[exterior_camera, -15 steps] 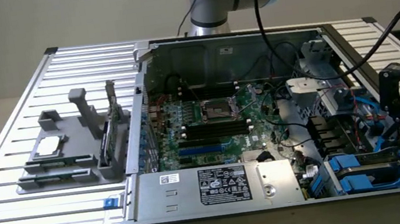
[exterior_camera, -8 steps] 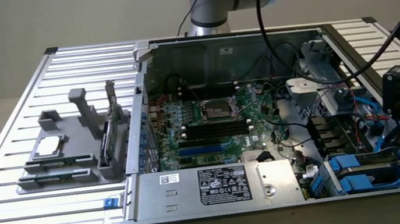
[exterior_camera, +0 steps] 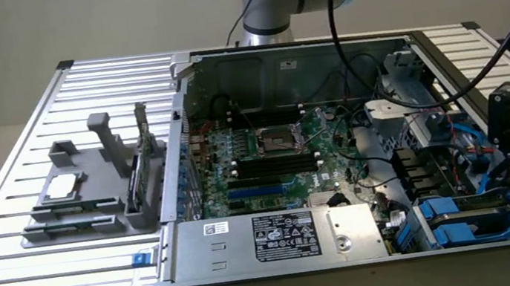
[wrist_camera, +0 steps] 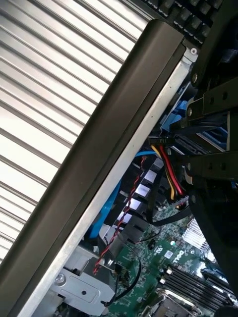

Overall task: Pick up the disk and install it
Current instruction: 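Insert the first disk wire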

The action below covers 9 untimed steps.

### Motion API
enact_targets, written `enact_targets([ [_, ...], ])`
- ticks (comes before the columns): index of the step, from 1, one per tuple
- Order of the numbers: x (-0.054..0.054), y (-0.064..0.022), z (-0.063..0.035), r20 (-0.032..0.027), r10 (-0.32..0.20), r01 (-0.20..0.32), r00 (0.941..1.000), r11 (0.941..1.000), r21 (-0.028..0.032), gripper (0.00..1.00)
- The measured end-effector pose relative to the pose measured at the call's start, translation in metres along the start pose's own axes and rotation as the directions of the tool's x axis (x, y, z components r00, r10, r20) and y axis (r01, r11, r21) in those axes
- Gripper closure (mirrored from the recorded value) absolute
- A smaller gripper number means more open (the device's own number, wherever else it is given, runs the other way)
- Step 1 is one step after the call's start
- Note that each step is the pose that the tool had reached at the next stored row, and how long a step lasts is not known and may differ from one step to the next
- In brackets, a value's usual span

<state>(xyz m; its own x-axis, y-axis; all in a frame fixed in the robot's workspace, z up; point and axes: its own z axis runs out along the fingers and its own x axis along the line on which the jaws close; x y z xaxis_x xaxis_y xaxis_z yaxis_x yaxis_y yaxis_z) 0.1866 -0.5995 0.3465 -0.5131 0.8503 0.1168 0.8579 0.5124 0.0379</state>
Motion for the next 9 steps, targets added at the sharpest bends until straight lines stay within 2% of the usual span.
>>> enact_targets([
  [3,-0.0006,-0.0004,0.0004,-0.0130,0.000,0.000,0.9999,1.0000,-0.0077,0.69],
  [9,-0.0055,-0.0032,0.0020,-0.0270,-0.001,0.001,0.9996,0.9999,-0.0161,0.69],
])
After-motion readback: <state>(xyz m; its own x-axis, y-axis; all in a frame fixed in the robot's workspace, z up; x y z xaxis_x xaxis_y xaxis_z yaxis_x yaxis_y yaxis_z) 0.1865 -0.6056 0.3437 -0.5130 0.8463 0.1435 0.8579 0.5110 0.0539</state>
